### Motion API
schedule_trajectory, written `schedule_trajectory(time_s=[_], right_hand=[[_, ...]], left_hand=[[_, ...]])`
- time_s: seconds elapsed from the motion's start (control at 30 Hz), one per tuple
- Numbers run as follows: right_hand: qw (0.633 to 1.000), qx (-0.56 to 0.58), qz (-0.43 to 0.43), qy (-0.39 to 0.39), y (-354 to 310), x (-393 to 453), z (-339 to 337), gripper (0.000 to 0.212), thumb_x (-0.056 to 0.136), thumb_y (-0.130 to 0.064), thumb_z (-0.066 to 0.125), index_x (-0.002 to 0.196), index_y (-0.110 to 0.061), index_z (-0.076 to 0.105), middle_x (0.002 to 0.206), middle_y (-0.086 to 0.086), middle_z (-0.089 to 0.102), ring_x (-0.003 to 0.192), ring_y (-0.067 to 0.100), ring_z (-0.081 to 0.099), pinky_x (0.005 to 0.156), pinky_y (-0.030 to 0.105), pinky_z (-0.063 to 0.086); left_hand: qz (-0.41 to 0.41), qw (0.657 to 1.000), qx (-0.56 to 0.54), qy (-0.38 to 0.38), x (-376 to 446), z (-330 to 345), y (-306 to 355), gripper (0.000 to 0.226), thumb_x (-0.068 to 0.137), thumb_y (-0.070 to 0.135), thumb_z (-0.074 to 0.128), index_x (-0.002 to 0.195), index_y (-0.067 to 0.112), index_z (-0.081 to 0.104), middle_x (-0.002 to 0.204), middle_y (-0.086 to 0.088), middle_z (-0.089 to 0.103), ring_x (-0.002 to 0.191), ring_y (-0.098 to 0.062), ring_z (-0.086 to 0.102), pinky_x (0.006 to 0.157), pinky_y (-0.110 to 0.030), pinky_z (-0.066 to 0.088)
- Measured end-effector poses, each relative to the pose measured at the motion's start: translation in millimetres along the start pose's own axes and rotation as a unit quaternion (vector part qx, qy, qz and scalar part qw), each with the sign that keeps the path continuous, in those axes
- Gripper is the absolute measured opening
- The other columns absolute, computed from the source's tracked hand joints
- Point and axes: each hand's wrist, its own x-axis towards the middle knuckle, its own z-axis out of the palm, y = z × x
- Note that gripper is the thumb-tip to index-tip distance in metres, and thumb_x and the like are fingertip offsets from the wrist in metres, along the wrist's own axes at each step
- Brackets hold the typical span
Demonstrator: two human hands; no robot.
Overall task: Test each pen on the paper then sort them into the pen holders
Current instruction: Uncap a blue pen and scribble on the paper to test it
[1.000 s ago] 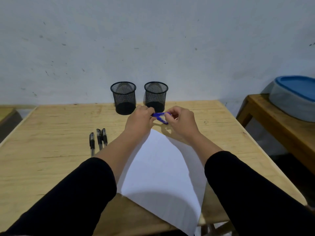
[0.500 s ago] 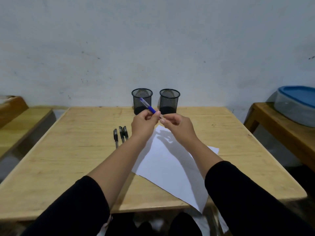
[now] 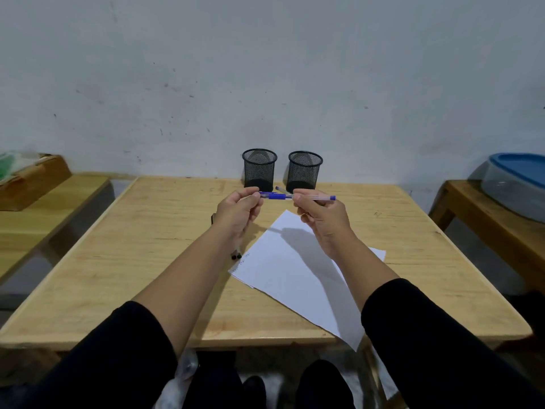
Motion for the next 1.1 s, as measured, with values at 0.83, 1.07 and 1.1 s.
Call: schedule_trajectory(time_s=[0.83, 1.07, 1.1], right_hand=[[0.993, -0.033, -0.061, 0.093, 11.3, 12.4, -40.2, 0.014, 0.086, -0.006, 0.063, 0.073, -0.012, 0.064, 0.062, 0.004, 0.06, 0.051, 0.005, 0.052, 0.056, 0.018, 0.043], [0.997, -0.048, -0.002, 0.062, 33.0, 18.4, -24.5, 0.015, 0.088, -0.01, 0.062, 0.074, -0.011, 0.063, 0.065, 0.004, 0.061, 0.054, 0.01, 0.051, 0.054, 0.018, 0.043], [0.997, -0.052, 0.006, 0.059, 34.3, 18.7, -24.6, 0.014, 0.088, -0.01, 0.062, 0.074, -0.012, 0.063, 0.066, 0.005, 0.061, 0.054, 0.01, 0.051, 0.054, 0.017, 0.043]], left_hand=[[0.015, 0.979, 0.128, 0.16, 66.1, -33.8, 13.1, 0.019, 0.091, 0.004, 0.053, 0.108, 0.004, 0.062, 0.074, -0.002, 0.06, 0.049, 0.002, 0.058, 0.058, -0.006, 0.048], [0.051, 0.88, 0.468, 0.068, 76.8, -8.3, -19.6, 0.009, 0.086, 0.014, 0.061, 0.085, 0.021, 0.066, 0.094, -0.005, 0.065, 0.072, -0.01, 0.058, 0.065, -0.014, 0.042], [0.045, 0.865, 0.496, 0.057, 80.0, -7.8, -22.2, 0.008, 0.087, 0.014, 0.06, 0.087, 0.02, 0.066, 0.098, -0.006, 0.065, 0.075, -0.01, 0.058, 0.065, -0.016, 0.04]])
